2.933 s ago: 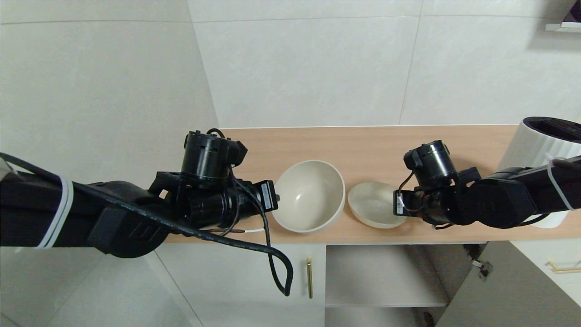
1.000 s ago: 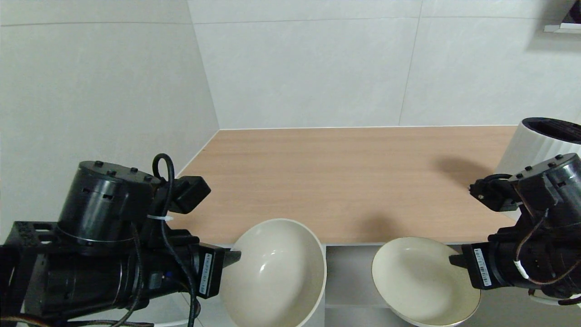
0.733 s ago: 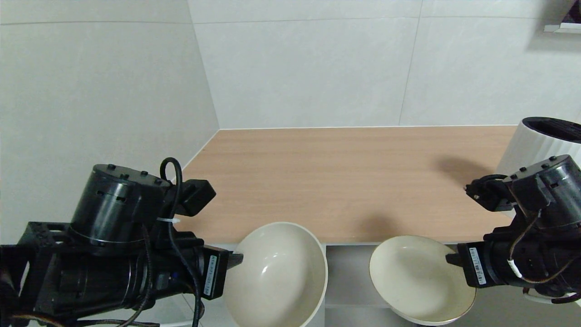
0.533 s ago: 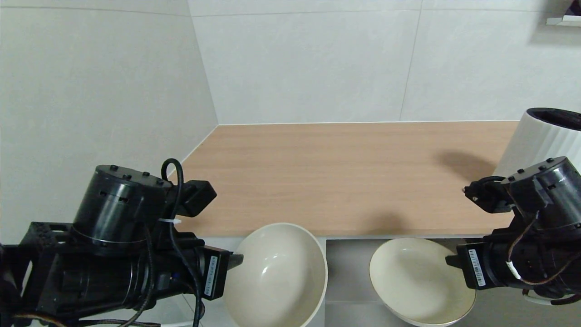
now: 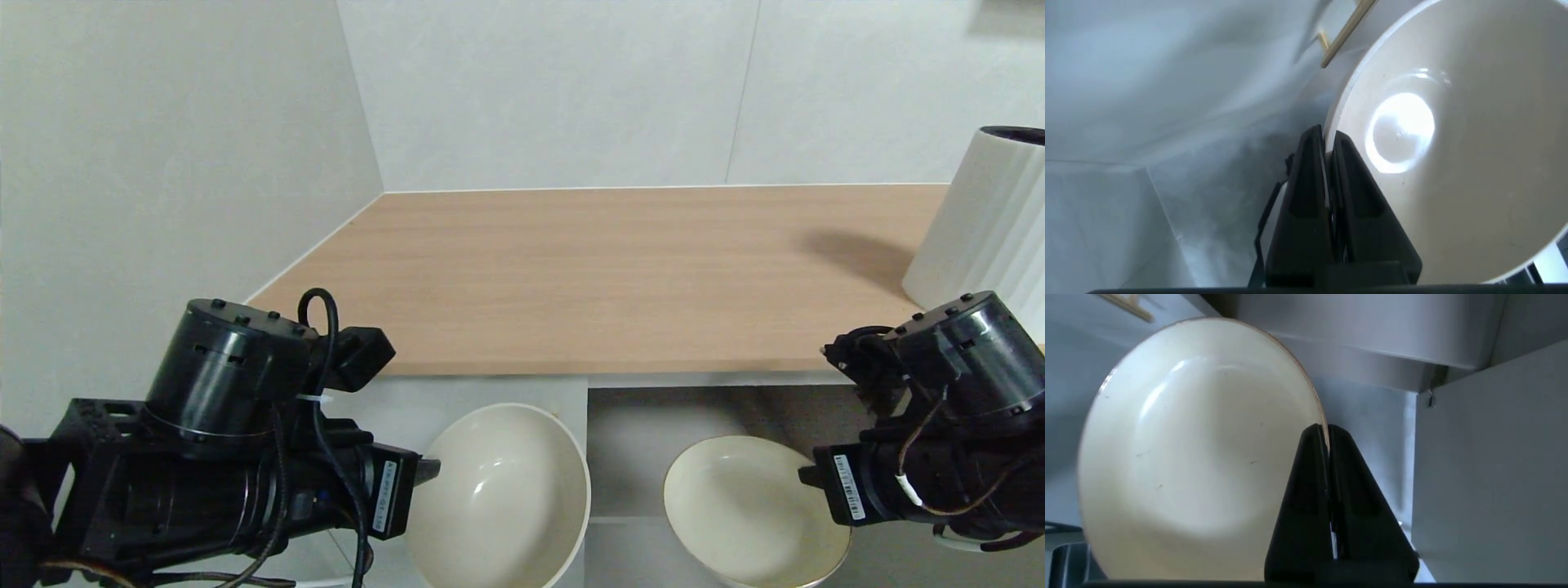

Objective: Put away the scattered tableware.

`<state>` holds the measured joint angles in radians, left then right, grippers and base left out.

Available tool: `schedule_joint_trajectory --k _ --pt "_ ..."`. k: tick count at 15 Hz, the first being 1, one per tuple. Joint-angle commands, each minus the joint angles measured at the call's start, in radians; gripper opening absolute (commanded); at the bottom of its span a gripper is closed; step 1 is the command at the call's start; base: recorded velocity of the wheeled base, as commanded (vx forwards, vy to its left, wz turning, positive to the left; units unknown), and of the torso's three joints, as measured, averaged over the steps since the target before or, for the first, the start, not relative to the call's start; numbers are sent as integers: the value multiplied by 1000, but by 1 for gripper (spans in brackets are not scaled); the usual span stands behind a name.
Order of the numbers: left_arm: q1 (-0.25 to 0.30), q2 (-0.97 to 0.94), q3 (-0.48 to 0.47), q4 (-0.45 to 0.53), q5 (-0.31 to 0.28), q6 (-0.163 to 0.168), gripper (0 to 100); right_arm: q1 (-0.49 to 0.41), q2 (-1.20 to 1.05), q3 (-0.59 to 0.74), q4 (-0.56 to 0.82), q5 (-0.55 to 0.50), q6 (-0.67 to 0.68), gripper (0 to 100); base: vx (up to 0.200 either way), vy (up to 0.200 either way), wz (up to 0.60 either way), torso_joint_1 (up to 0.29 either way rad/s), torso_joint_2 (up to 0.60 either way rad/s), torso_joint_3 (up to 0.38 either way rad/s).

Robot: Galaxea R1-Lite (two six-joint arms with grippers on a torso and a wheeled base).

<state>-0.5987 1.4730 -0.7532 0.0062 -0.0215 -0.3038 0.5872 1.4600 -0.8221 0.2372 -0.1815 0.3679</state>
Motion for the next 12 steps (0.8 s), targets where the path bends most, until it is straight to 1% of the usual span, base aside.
schedule_joint_trajectory --k 1,5,8,10,12 --pt "0 10 0 0 0 0 0 0 23 0 -1 -1 0 0 0 0 0 -163 466 295" --pt "0 26 -2 -12 0 -1 0 0 43 -3 -3 -1 0 0 0 0 0 -152 453 297" --pt "0 52 -3 -38 2 -3 0 0 83 -6 -62 -6 -4 0 0 0 0 -123 453 320" --pt "0 55 -2 -40 2 -5 0 0 88 -2 -92 -7 -6 0 0 0 0 -49 205 142" --pt "0 52 -2 -40 2 -5 0 0 83 0 -92 -7 -6 0 0 0 0 -17 66 54"
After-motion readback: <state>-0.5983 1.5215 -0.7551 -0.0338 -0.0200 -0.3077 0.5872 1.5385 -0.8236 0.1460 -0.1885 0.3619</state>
